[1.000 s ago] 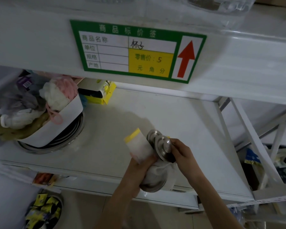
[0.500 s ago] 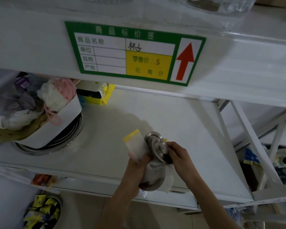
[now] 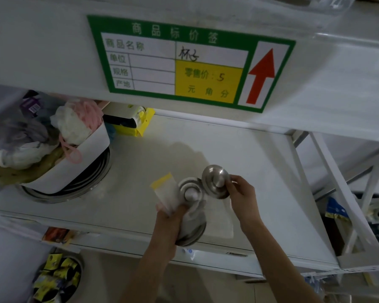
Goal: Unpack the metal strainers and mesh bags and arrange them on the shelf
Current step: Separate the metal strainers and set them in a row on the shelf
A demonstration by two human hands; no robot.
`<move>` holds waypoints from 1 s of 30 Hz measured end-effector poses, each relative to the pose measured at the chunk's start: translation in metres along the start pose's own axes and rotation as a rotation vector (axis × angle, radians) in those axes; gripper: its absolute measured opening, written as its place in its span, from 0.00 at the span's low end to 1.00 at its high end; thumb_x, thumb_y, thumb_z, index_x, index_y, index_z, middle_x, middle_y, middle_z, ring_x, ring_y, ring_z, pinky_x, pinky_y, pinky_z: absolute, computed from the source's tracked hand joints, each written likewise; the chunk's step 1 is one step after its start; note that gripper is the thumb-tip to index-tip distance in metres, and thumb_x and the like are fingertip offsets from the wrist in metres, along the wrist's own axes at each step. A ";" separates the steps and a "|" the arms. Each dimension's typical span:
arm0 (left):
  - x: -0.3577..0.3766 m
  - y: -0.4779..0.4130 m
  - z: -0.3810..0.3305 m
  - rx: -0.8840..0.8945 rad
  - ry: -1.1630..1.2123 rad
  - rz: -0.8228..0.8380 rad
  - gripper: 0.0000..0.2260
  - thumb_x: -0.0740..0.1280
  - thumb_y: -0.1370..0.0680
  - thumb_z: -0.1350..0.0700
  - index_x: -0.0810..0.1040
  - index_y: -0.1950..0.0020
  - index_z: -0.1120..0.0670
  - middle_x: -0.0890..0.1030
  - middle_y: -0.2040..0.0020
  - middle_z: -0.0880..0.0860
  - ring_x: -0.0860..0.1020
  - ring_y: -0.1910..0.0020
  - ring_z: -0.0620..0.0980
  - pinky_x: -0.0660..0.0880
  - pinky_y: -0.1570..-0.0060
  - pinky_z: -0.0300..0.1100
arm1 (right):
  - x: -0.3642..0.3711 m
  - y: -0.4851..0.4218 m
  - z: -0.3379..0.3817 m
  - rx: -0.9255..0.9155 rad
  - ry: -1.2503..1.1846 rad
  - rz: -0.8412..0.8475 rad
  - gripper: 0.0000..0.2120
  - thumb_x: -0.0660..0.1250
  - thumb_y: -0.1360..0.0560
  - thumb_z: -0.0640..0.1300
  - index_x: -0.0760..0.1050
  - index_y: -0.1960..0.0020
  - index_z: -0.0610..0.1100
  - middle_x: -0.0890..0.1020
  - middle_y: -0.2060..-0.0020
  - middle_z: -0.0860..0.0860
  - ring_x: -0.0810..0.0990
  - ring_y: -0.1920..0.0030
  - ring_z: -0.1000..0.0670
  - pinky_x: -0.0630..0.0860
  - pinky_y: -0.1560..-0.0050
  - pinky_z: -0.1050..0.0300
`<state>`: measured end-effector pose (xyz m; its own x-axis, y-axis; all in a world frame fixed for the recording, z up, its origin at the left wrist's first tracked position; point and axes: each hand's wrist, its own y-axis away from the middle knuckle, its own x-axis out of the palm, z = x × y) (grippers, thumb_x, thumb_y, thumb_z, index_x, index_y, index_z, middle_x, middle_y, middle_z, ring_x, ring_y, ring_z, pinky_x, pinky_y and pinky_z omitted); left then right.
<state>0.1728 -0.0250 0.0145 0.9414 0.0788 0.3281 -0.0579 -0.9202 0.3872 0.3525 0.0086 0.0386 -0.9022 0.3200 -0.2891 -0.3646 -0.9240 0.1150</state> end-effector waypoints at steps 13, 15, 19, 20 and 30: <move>-0.021 0.003 -0.025 -0.096 0.267 0.091 0.28 0.84 0.48 0.46 0.85 0.50 0.50 0.87 0.48 0.55 0.86 0.51 0.51 0.81 0.52 0.46 | 0.050 -0.070 -0.005 0.327 -0.144 0.155 0.10 0.63 0.24 0.38 0.81 0.51 0.35 0.80 0.59 0.40 0.76 0.58 0.45 0.72 0.55 0.51; -0.022 0.010 -0.034 -0.072 0.325 0.136 0.29 0.84 0.52 0.44 0.87 0.54 0.51 0.88 0.52 0.53 0.86 0.55 0.49 0.83 0.57 0.42 | 0.048 -0.075 -0.005 0.349 -0.179 0.132 0.09 0.62 0.23 0.38 0.80 0.51 0.35 0.78 0.61 0.41 0.75 0.62 0.45 0.71 0.61 0.56; -0.014 0.020 -0.050 -0.066 0.396 0.160 0.10 0.71 0.36 0.57 0.87 0.56 0.55 0.87 0.56 0.54 0.87 0.61 0.47 0.83 0.64 0.38 | 0.048 -0.092 -0.005 0.346 -0.169 0.071 0.08 0.60 0.23 0.35 0.78 0.52 0.37 0.78 0.63 0.42 0.75 0.68 0.48 0.73 0.66 0.59; -0.012 0.023 -0.053 -0.053 0.383 0.174 0.10 0.70 0.36 0.58 0.88 0.59 0.54 0.87 0.58 0.52 0.86 0.62 0.46 0.83 0.64 0.37 | 0.049 -0.099 -0.007 0.341 -0.156 0.050 0.08 0.60 0.23 0.34 0.78 0.53 0.36 0.78 0.62 0.41 0.75 0.68 0.48 0.74 0.67 0.59; -0.012 0.048 -0.068 -0.037 0.357 0.156 0.10 0.59 0.22 0.63 0.79 0.50 0.57 0.88 0.62 0.47 0.86 0.63 0.41 0.82 0.63 0.31 | 0.060 -0.152 -0.040 0.339 0.031 -0.156 0.10 0.68 0.25 0.43 0.78 0.46 0.41 0.83 0.50 0.40 0.83 0.52 0.40 0.83 0.52 0.47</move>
<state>0.1359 -0.0439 0.0872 0.7458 0.0732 0.6621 -0.2093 -0.9178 0.3373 0.3631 0.1594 -0.0342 -0.8242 0.4402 -0.3562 -0.5575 -0.7411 0.3741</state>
